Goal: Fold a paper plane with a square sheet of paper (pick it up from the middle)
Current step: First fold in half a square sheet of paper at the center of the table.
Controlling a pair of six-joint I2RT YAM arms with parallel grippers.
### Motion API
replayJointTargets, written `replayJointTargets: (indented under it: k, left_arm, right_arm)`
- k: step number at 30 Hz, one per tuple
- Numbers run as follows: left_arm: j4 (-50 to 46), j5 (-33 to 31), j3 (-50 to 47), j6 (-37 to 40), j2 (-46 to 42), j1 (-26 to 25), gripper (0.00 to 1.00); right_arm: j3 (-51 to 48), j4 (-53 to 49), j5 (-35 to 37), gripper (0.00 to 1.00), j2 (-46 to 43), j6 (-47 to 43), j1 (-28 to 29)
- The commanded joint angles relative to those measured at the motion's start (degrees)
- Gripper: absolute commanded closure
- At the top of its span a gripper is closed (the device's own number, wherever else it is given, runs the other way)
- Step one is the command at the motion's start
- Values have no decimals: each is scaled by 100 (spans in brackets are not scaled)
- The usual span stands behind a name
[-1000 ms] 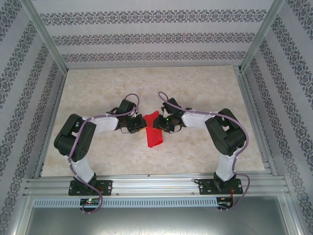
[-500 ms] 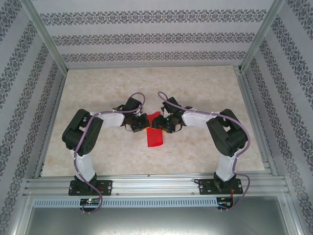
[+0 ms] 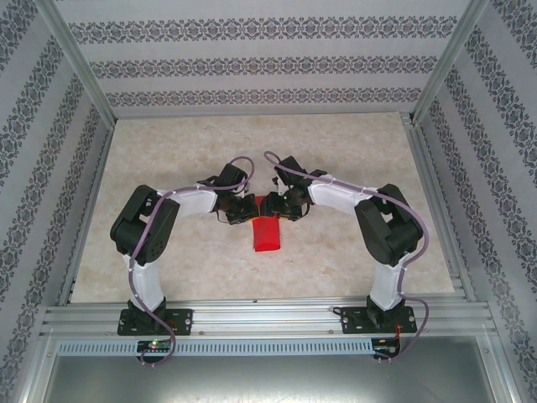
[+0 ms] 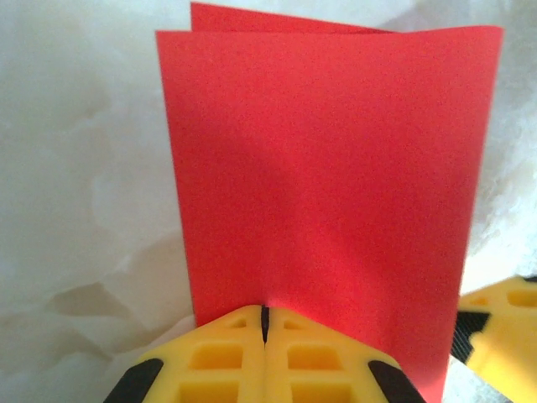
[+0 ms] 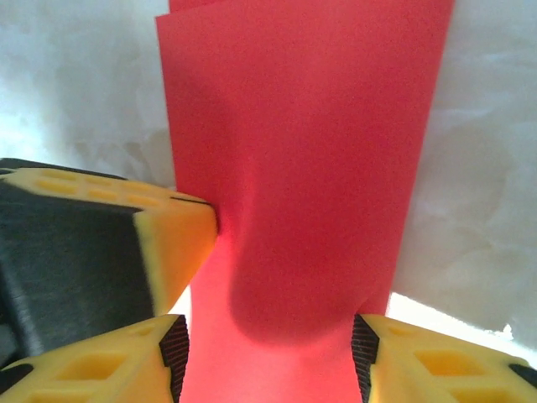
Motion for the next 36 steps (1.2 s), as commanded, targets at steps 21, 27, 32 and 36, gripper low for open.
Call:
replayJointTargets:
  k: [21,27,32,36]
  left_arm:
    - [-528,-57,368,384,132,-82,100]
    - [-644,-128,424,413,198,-82,100]
    - [-683,-155,446,429,224,-81,100]
    - [-633,-38,527,415,79,-86,98]
  right_arm:
    - [-10,-284,-50,40,238,-340,-245]
    - [-79,-244,-34,49,341,-324,-262]
    - [-178,-150,-96,56,351,-294,-313]
    - [-347,83,-143,57,290,-127,-350]
